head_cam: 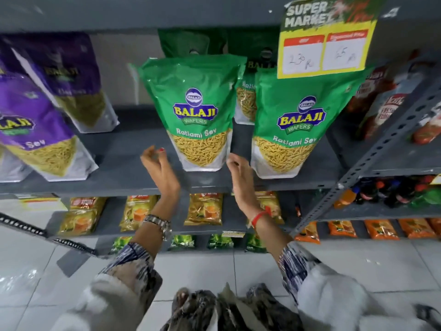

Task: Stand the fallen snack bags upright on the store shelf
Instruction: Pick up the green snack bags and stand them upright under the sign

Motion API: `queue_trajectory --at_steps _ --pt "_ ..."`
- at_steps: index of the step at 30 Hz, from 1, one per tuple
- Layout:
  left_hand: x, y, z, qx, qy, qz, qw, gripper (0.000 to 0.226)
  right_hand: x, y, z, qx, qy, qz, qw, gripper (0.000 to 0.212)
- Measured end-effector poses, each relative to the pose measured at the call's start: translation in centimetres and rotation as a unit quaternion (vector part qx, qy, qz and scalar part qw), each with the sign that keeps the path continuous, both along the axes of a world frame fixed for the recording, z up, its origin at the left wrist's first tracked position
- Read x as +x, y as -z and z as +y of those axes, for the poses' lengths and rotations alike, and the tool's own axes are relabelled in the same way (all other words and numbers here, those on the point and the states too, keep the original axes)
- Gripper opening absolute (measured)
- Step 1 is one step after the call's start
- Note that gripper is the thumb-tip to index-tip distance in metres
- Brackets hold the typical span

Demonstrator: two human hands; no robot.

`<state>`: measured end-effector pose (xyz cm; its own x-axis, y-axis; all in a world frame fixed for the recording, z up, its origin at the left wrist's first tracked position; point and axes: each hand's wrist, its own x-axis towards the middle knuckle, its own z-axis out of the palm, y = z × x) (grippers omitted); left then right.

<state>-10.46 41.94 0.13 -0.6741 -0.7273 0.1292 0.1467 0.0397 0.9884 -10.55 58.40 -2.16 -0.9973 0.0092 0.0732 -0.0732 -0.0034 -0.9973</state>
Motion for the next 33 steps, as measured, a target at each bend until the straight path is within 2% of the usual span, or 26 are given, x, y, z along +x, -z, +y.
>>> queue_trajectory --at_steps 3,6,10,12,19,24,26,33 --pt "-2.4 -0.5 -2.7 0.066 0.124 -0.063 0.988 0.046 -2.4 -1.6 -2.7 -0.002 0.023 -0.115 0.993 0.062" --pt "-3.5 -1.5 -3.4 0.122 0.241 -0.078 0.96 0.048 -3.9 -3.0 -4.0 -0.041 0.064 -0.151 0.986 0.058" --pt "-2.8 -2.8 -3.0 0.079 0.357 -0.07 0.928 0.042 -4.3 -3.3 -4.7 -0.082 0.055 -0.152 0.983 0.059" --pt "-2.5 -2.6 -2.8 0.05 0.36 -0.082 0.928 0.043 -4.1 -2.6 -4.7 -0.077 0.056 -0.132 0.987 0.06" --pt "-1.0 -1.8 -3.9 0.048 0.423 -0.064 0.903 0.041 -1.6 -1.1 -5.2 -0.096 0.1 -0.114 0.984 0.059" --pt "-0.6 -1.6 -4.1 0.072 0.433 -0.08 0.895 0.041 -1.2 -1.7 -4.8 -0.1 0.101 -0.11 0.984 0.042" --pt "-0.7 -1.5 -4.1 0.074 0.439 -0.076 0.892 0.037 -1.3 -1.8 -4.6 -0.099 0.09 -0.106 0.985 0.043" --pt "-0.7 -1.8 -3.3 0.066 0.41 -0.07 0.907 0.043 -1.2 -1.9 -4.2 -0.1 0.07 -0.11 0.987 0.048"
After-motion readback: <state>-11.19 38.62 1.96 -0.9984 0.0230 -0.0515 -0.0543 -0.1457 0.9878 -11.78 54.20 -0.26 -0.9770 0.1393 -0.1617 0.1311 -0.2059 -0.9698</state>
